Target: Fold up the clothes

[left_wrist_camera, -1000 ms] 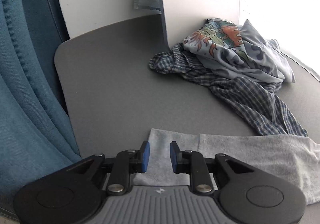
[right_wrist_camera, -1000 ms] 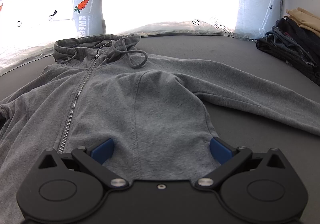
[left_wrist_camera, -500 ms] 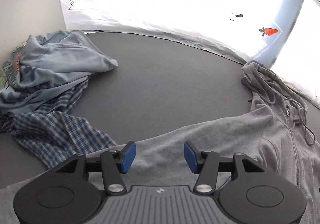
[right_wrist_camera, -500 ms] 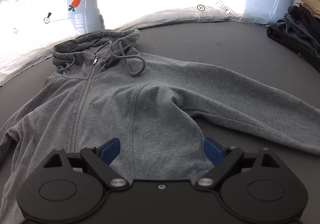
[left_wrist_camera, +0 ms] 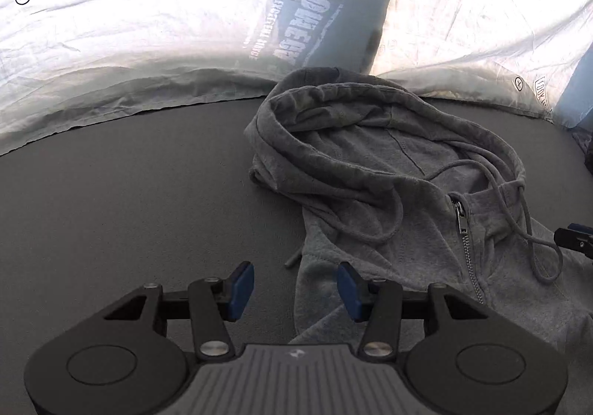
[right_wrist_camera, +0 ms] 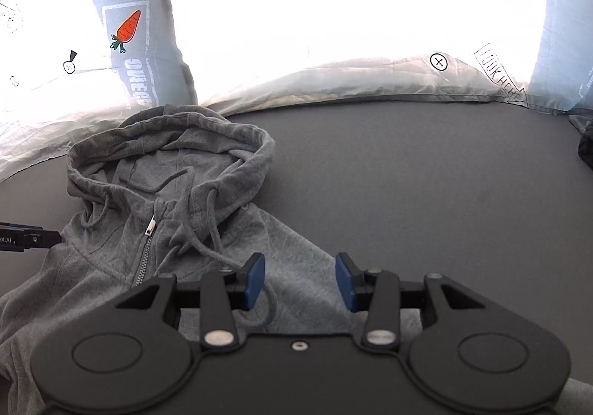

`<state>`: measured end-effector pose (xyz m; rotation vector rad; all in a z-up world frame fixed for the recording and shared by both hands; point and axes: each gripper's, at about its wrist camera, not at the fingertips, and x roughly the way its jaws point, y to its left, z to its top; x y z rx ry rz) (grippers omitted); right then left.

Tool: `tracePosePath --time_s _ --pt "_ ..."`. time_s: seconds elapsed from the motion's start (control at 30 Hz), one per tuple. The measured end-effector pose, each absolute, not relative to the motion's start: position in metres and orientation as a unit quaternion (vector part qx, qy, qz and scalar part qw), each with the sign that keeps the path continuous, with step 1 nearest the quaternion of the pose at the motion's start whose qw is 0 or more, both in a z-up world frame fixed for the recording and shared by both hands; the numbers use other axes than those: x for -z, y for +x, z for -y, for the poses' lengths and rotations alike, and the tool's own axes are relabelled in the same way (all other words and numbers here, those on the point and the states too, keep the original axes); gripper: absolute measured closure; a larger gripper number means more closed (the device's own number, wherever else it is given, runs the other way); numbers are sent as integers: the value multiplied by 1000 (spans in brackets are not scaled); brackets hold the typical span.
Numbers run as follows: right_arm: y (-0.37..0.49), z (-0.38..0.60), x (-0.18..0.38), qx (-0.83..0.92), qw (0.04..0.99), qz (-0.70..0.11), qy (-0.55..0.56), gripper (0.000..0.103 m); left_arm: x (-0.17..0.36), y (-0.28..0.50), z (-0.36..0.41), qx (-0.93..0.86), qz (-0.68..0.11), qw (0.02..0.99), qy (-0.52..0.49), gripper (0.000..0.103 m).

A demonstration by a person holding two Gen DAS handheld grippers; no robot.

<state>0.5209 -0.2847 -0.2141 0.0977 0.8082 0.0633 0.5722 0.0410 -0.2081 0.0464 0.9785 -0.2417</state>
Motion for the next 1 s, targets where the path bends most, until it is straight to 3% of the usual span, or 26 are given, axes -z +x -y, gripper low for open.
tracePosePath --time_s 0.1,0.2,0.27,0.37,0.63,0.73,0.77,0.8,0.87,1.0 --pt "538 282 224 -44 908 -414 40 44 218 580 -32 141 -473 868 47 58" --pt "554 279 235 -57 898 -436 31 46 220 575 -28 178 -454 869 83 67" --pt "551 275 235 -68 897 -436 16 57 219 576 -31 185 -454 869 66 89" --pt "545 276 233 -65 900 -430 1 102 217 577 -30 166 -452 874 62 98" --pt "569 283 239 -42 912 -408 -11 103 219 596 4 138 -409 889 155 99" --pt "573 282 236 -32 908 -417 -1 100 222 590 8 131 -399 891 176 98" --pt "571 284 233 -27 910 -414 4 92 221 587 6 127 -398 892 173 93" --pt "567 286 230 -20 912 -410 9 68 218 583 2 120 -398 894 167 91" --pt "552 292 217 -5 921 -389 19 51 203 573 -12 103 -400 899 145 81" --pt "496 311 191 14 928 -369 51 50 166 528 -45 63 -385 916 90 58"
